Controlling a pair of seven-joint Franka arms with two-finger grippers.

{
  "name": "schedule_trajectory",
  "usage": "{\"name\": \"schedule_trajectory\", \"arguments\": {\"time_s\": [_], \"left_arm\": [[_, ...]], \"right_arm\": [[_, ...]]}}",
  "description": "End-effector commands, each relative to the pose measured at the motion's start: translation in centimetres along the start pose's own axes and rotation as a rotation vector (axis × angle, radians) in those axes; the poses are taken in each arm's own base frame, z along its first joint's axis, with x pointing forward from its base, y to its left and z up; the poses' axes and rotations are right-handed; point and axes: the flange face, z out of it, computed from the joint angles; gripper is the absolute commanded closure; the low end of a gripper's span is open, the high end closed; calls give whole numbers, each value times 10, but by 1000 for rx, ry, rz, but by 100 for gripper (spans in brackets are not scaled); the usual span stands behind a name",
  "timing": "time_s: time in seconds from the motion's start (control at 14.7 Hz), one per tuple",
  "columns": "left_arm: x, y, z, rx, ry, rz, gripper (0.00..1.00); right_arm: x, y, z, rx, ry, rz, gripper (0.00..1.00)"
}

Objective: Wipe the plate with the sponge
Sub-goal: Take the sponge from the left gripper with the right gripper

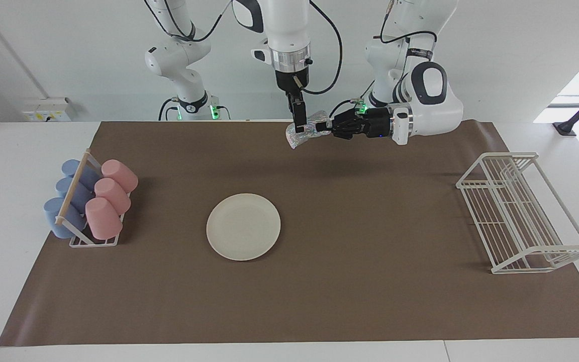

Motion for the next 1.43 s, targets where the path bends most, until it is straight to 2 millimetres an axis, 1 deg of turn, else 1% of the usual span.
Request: {"name": "schedule_trajectory", "arguments": {"time_s": [0.0,0.07,0.2,0.27,0.34,0.41,0.48,0.88,0.95,1.02,1.16,1.22,1.29,1.36], "left_arm": [[-11,-3,-4,-29,-6,6,100],[-11,-2,-5,-27,-7,8,100],[-12,-3,-5,-28,-12,4,100],[-12,-4,-5,-25,-13,5,100],[-12,-4,-5,-24,-15,5,100],[-12,-4,-5,-22,-15,5,100],[-12,-4,-5,-21,-16,4,100],[-12,-4,-5,-15,-17,2,100],[-11,-2,-5,-16,-17,5,54],[-12,-2,-6,-13,-19,5,1],[-13,-5,-6,36,-31,18,0],[-13,-5,-7,37,-35,18,0],[-13,-5,-7,38,-34,19,0],[-12,-5,-8,39,-33,17,0]], "right_arm": [[3,10,1,5,-14,23,4],[3,12,2,-1,-11,21,17],[4,11,2,-2,-10,17,51],[4,11,1,1,-12,17,66],[3,11,1,2,-12,17,77],[4,10,0,5,-14,20,98],[4,10,-1,8,-17,22,100],[5,5,-4,36,-35,27,100],[5,5,-5,35,-35,25,100],[5,5,-4,32,-31,25,100],[12,4,-9,37,-31,19,100],[18,3,-8,45,-34,4,100],[21,2,-2,41,-31,-32,100],[32,-2,6,46,-26,-53,100]]}}
